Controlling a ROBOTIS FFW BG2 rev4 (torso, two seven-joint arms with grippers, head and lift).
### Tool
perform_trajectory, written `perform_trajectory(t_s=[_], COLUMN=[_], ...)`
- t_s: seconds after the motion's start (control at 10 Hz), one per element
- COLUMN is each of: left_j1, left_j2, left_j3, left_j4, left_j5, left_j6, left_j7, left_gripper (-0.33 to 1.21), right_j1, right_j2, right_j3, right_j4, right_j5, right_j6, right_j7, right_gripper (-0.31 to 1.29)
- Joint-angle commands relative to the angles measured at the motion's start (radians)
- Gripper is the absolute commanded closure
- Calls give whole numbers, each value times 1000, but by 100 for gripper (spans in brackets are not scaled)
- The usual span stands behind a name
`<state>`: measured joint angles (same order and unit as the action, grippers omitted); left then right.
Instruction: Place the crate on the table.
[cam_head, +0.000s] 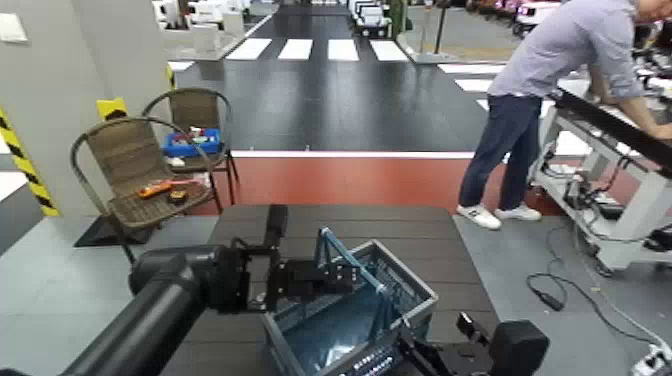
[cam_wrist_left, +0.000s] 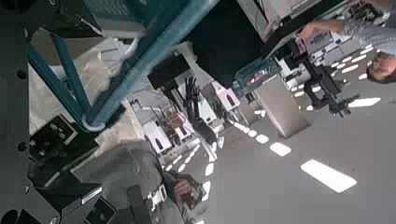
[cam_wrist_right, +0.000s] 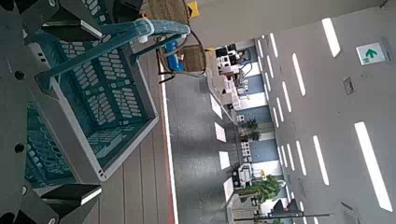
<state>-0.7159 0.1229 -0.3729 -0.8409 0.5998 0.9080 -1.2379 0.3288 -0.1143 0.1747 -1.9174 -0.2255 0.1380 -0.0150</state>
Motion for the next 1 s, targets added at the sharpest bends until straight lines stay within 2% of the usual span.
perform_trajectory(t_s=[0.1,0.2,0.3,0.4,0.5,0.7,0.8,1.0], left_j1=[82,124,181,253,316,478,543,690], left_j2=[40,61,87,116,124,135,135,124], left_j3=[88,124,157,203,255,378,396,384], left_j4=[-175,-276,-383,-501,-583,-805,-874,-940], left_j5=[-51,-44,20,112,135,235,236,207], left_j6=[38,57,81,115,147,160,101,-170], left_j7=[58,103,186,319,373,578,634,687], left_gripper=[13,13,13,13,13,13,13,13], right_j1=[4,9,9,7,9,10,10,12], right_j2=[1,2,1,1,1,2,2,2], right_j3=[-4,-9,-11,-11,-11,-14,-17,-18], right_j4=[-2,-5,-6,-5,-5,-5,-5,-3], right_j5=[0,0,0,0,0,0,0,0], right_j6=[0,0,2,0,-3,-5,-8,-11], right_j7=[1,0,0,1,1,1,1,1], right_gripper=[15,15,15,15,15,15,15,15])
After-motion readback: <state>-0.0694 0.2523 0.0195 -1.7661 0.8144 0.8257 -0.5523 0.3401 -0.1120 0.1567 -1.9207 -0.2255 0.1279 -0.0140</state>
